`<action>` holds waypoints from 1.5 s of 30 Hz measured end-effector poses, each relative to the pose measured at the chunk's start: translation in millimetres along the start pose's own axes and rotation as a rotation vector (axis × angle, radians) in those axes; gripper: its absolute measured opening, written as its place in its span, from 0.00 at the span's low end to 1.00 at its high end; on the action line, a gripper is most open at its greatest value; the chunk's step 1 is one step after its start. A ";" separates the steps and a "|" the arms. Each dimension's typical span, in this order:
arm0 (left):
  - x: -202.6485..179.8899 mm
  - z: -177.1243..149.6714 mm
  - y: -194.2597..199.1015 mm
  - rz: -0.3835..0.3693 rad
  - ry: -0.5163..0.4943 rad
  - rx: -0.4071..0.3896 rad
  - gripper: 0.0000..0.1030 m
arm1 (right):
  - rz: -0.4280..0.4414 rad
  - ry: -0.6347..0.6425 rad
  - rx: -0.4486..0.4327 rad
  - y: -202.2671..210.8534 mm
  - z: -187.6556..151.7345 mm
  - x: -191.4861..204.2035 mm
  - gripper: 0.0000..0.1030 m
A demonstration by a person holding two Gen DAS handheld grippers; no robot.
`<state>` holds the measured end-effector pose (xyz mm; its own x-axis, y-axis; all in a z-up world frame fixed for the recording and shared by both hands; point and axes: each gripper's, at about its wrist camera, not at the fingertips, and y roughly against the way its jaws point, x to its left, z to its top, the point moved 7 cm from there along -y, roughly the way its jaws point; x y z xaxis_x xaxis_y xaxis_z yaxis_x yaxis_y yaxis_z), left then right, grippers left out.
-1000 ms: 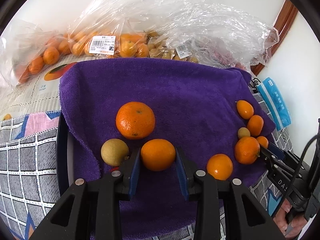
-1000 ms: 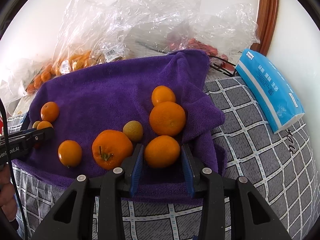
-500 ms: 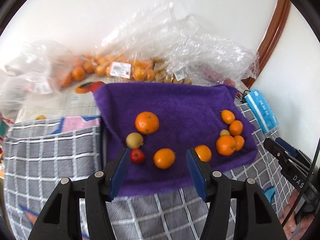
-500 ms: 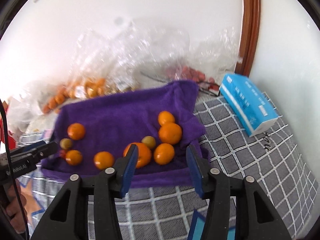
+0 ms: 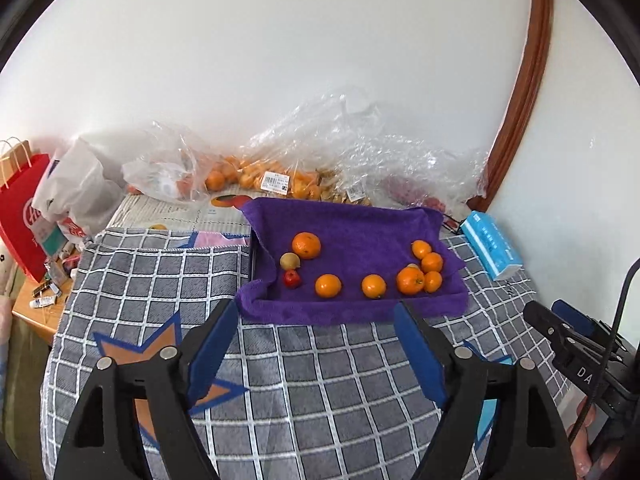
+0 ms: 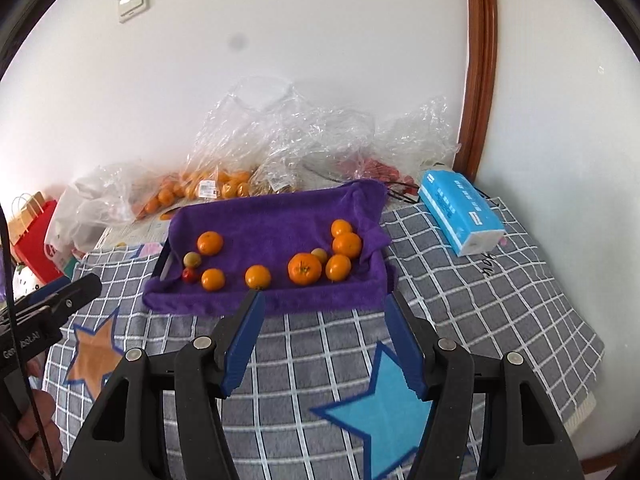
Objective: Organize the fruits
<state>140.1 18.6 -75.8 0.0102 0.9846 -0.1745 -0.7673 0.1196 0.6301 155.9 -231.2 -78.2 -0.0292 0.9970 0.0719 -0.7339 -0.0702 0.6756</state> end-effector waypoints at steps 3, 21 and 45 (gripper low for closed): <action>-8.1 -9.9 22.7 0.003 -0.015 -0.032 0.82 | 0.000 0.000 -0.026 20.3 -9.5 -2.1 0.69; -17.9 -49.4 84.0 0.051 -0.037 -0.102 0.94 | -0.009 -0.005 -0.096 81.8 -49.9 -8.9 0.97; -18.5 -51.9 81.8 0.066 -0.044 -0.094 0.94 | -0.044 -0.019 -0.098 80.7 -56.0 -23.4 0.97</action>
<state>43.9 3.6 -60.3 -0.0156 0.9948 -0.1002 -0.8241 0.0439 0.5647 59.4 -258.3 -66.4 0.0166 0.9981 0.0588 -0.7971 -0.0223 0.6034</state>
